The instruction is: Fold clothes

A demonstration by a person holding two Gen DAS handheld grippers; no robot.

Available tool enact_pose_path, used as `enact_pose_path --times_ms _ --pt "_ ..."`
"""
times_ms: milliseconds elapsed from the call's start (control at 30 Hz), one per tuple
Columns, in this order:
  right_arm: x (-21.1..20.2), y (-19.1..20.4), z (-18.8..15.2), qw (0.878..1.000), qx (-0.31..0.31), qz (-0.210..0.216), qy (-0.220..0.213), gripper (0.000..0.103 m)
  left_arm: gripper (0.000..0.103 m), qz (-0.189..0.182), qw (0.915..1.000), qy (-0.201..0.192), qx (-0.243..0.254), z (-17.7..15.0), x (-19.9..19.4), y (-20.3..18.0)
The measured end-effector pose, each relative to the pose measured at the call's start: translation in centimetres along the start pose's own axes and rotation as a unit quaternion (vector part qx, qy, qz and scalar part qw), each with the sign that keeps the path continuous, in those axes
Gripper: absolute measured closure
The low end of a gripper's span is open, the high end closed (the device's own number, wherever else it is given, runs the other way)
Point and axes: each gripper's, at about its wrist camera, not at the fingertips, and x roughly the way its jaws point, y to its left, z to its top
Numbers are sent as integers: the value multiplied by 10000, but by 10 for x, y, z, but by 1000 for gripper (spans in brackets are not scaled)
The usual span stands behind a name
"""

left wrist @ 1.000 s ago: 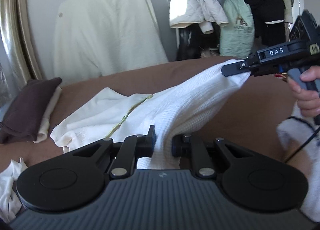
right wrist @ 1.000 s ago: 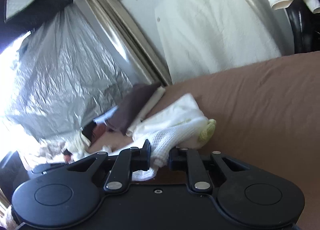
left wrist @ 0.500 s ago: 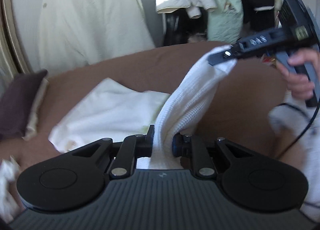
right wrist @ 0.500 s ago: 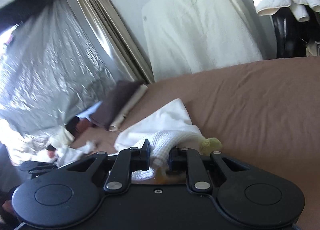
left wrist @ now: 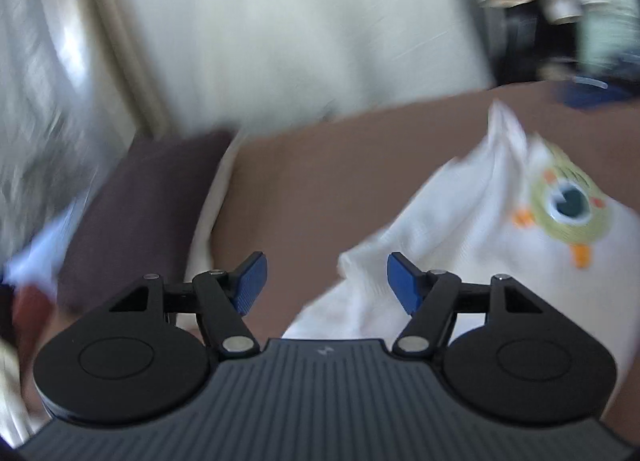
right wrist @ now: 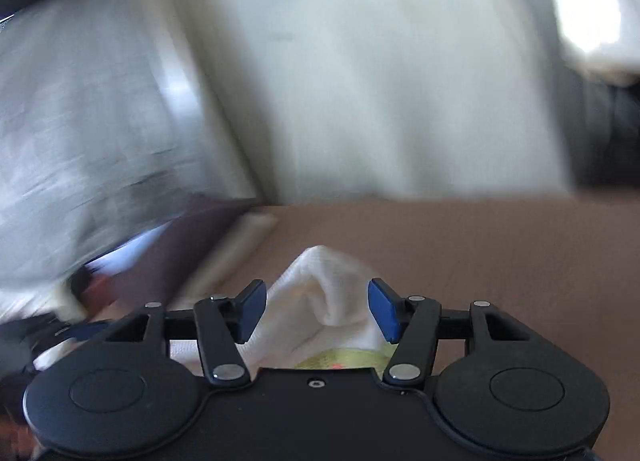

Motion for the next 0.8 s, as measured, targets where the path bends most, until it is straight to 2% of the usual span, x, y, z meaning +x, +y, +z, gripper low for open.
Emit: enact_pose_path --times_ms 33,100,200,267,300,333,367,467,500,600,667,733,800 --pt "2 -13 -11 9998 50 107 137 41 37 -120 9992 109 -365 -13 8 12" --pt "4 -36 -30 9991 -17 189 385 41 37 -722 9909 376 -1071 -38 16 33" --pt "14 -60 -43 9968 -353 -25 720 41 37 -894 9800 649 -1656 -56 24 52" --pt "24 -70 -40 9958 -368 102 831 41 37 -1113 9713 579 -2019 -59 27 61" --pt "30 -73 -36 9944 -345 280 956 41 37 -1294 9677 576 -2087 -58 30 60" --pt "36 -75 -33 9918 -363 482 1130 41 37 -1387 9680 540 -2022 -52 35 57" --pt "41 -74 -31 9899 -422 582 1223 41 37 -1308 9737 452 -1809 -49 37 51" --pt "42 -73 -29 9943 -428 277 932 39 37 -1087 9879 182 -1089 -41 46 39" --pt "42 -73 -29 9954 -398 211 848 39 37 -1181 9874 176 -1033 -40 48 37" --pt "49 -80 -34 9914 -379 510 1143 37 37 -1649 9757 323 -1409 -41 65 38" --pt "59 -85 -37 9896 -320 527 1297 37 37 -1897 9667 497 -1642 -44 80 38" --pt "69 -98 -42 9881 243 660 1365 37 37 -1966 9620 701 -1762 -48 97 34" --pt "80 -111 -46 9831 831 798 1424 37 35 -1973 9607 681 -1828 -54 108 29"
